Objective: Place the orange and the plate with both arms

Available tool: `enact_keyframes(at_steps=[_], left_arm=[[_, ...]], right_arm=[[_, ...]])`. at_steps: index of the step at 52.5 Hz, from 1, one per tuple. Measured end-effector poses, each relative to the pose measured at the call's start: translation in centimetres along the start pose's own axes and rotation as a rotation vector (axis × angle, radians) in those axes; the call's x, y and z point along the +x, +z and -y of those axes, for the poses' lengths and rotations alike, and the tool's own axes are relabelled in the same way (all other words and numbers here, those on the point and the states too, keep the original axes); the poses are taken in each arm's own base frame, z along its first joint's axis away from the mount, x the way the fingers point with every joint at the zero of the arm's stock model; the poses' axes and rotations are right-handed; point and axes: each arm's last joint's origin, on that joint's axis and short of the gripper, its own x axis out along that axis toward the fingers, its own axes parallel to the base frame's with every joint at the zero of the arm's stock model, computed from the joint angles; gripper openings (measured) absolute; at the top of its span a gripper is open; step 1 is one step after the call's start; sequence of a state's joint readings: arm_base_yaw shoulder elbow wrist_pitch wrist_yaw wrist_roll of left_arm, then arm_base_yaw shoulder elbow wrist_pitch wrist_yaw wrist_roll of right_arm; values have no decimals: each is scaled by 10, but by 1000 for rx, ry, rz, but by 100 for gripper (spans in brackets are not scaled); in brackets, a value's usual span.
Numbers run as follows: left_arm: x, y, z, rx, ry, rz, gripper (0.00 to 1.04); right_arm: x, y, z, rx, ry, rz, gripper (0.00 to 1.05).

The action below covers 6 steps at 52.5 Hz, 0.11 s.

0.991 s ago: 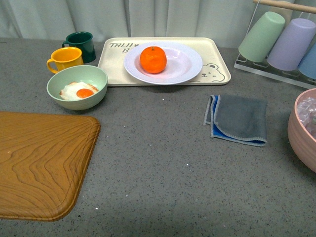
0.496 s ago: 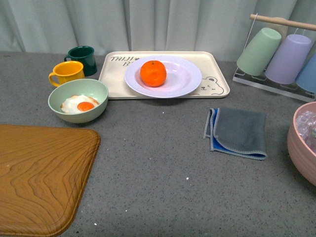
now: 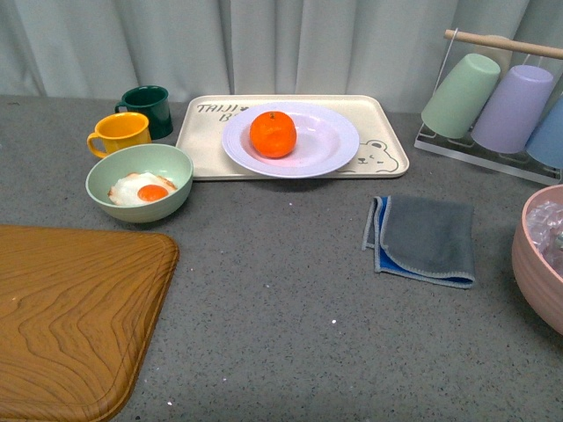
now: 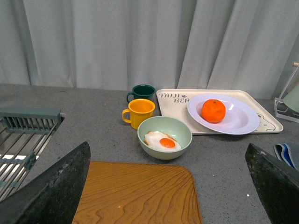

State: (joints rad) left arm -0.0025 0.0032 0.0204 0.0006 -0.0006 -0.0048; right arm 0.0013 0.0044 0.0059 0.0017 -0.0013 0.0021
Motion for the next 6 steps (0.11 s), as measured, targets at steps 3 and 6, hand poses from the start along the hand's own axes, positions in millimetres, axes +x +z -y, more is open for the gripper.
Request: enact_keyframes(at_steps=[3,6], left_arm=[[0,0,0,0,0,0,98],[0,0,0,0,0,0,98]], right_arm=[[0,0,0,0,0,0,95],[0,0,0,0,0,0,95]])
